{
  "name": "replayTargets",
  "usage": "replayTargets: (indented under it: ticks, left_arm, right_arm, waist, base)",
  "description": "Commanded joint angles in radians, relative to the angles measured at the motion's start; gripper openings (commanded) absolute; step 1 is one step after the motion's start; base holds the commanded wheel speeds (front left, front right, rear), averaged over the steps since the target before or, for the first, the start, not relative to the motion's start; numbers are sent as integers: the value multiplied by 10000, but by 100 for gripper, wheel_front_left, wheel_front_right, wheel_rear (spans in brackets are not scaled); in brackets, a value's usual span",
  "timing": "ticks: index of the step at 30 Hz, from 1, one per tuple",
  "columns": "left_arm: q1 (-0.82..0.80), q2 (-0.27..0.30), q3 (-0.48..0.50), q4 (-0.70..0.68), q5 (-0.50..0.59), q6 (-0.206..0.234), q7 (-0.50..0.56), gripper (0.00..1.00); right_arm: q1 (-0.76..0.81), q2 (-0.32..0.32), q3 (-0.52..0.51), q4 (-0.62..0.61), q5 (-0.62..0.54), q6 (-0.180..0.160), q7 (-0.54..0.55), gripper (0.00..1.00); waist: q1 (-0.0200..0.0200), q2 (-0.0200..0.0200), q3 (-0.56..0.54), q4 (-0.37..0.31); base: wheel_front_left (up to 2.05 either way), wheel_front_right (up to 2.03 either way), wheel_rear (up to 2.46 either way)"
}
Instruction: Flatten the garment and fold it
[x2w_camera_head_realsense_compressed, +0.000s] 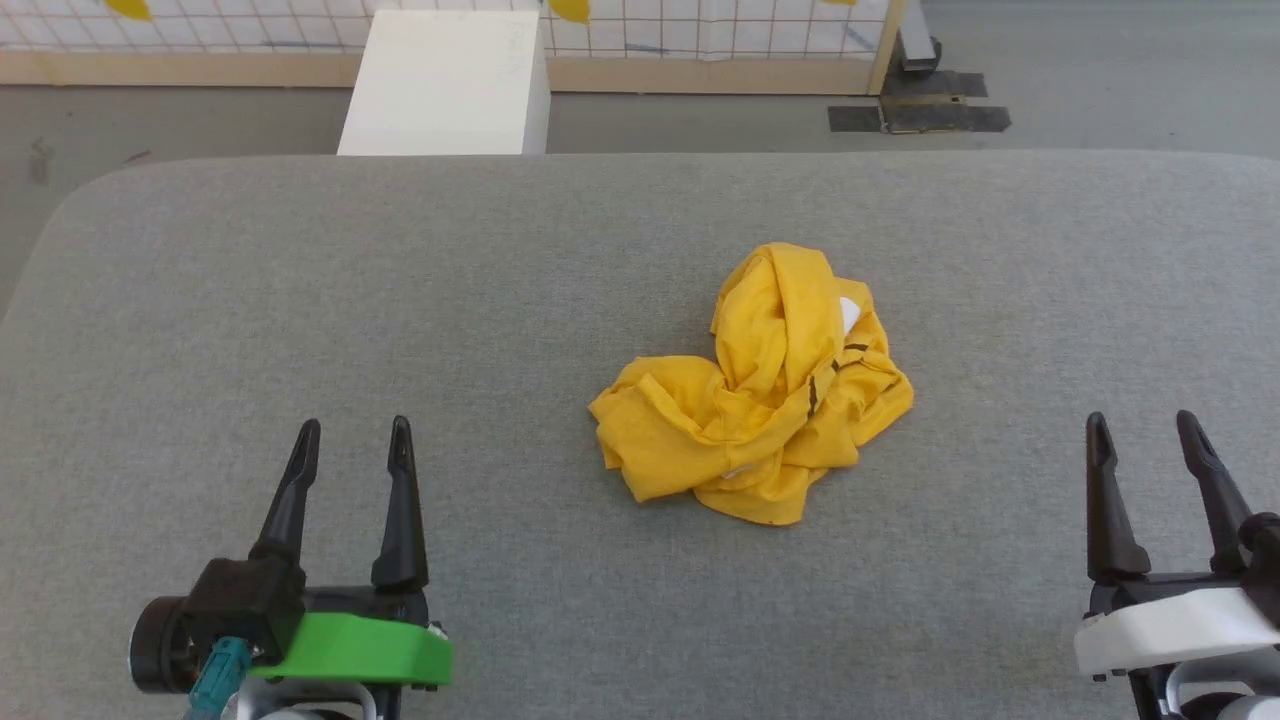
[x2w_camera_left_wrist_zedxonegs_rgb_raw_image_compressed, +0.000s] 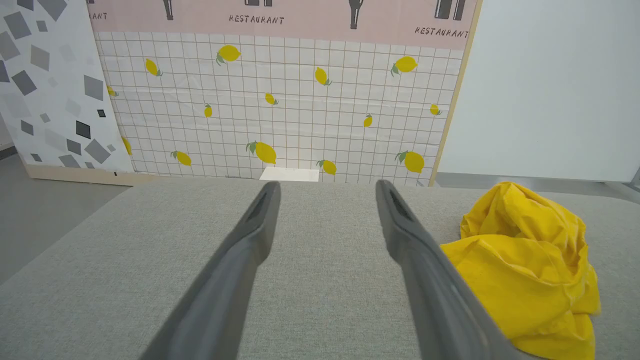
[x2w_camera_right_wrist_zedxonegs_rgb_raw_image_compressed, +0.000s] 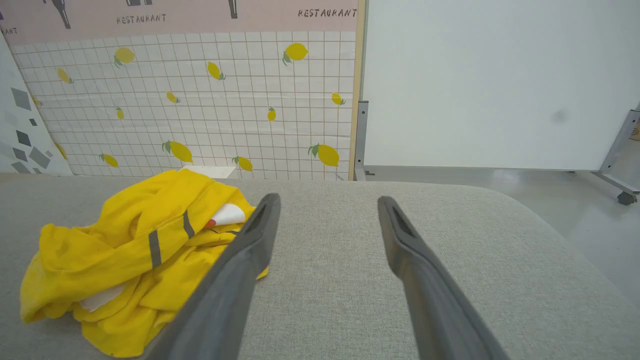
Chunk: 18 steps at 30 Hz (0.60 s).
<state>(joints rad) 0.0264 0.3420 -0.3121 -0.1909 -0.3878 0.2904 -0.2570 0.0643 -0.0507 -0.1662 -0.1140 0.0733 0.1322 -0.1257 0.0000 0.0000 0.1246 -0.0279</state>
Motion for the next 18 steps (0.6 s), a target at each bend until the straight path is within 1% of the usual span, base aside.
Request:
replayTargets:
  ticks: [1,4,6,10,12,15,18]
  left_arm:
    - [57,-195,142,27,168,-199,-45,100]
    - [-24,-589,421,76,400,-588,-46,100]
    - [-67,-820,581,133,553,-825,-46,100]
    - [-156,-1227,905,222,758,-1268,-46,100]
    - [-181,-1401,1062,266,842,-1449,-46,100]
    - [-327,-1618,1210,397,989,-1788,-46,100]
    - [-553,-1832,1348,474,1134,-2044,-47,100]
  right_arm:
    - [-72,5,41,-19,-34,-15,87,100]
    - [-462,5,108,-203,-278,-15,405,100]
    - [-835,5,198,-357,-417,-15,828,100]
    - [-1941,0,329,-291,-293,-15,2077,100]
    - [-2585,-280,501,-137,-81,-15,2870,100]
    - [-3501,-900,846,345,327,-15,4165,100]
    - [-4205,-1214,910,891,804,-15,5455,100]
  waist:
    - [0,0,39,109]
    - [0,0,89,208]
    - [0,0,166,252]
    - [0,0,459,306]
    - [0,0,707,354]
    - [0,0,1149,491]
    - [0,0,1618,648]
  base:
    - [0,0,0]
    - [0,0,0]
    - [0,0,0]
    - [0,0,0]
    - [0,0,0]
    - [0,0,0]
    - [0,0,0]
